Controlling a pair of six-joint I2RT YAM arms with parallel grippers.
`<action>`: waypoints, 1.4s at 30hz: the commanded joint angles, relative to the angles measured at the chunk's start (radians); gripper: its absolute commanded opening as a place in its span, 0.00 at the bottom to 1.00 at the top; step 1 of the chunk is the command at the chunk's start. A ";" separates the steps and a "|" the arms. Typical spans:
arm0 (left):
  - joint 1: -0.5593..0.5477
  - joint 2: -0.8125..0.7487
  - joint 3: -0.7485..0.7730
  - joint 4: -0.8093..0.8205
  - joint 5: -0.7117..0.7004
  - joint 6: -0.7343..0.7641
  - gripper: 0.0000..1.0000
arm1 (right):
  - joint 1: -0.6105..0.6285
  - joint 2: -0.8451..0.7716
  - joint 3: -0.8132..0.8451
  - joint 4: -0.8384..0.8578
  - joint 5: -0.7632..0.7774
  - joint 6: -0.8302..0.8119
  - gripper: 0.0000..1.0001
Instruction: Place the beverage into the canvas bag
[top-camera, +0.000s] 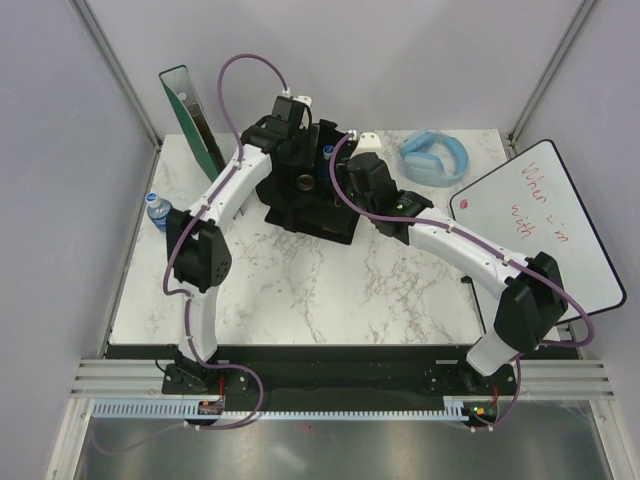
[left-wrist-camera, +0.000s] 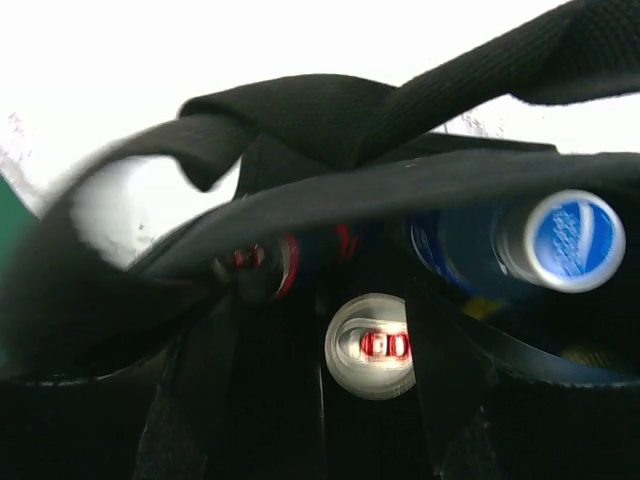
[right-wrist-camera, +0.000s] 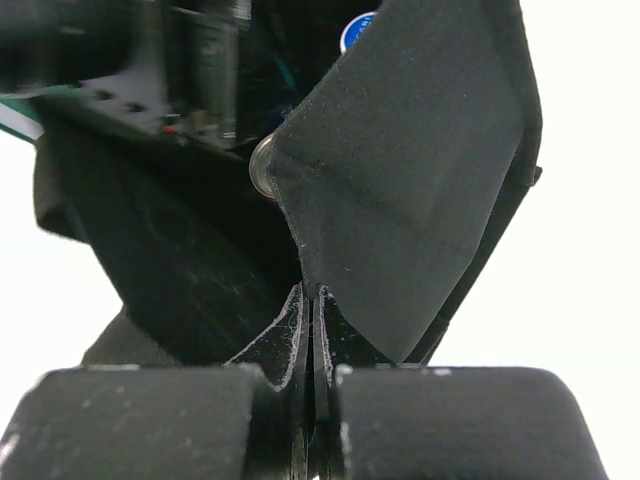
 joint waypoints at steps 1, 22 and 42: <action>-0.001 -0.122 0.058 -0.108 0.008 -0.035 0.73 | -0.020 0.025 0.004 0.007 0.037 0.009 0.00; 0.381 -0.657 -0.215 -0.278 -0.264 -0.259 0.72 | -0.032 -0.073 0.053 -0.050 -0.050 0.017 0.35; 0.717 -0.447 -0.377 -0.218 -0.020 -0.262 0.83 | -0.032 -0.239 -0.013 -0.025 -0.102 0.003 0.98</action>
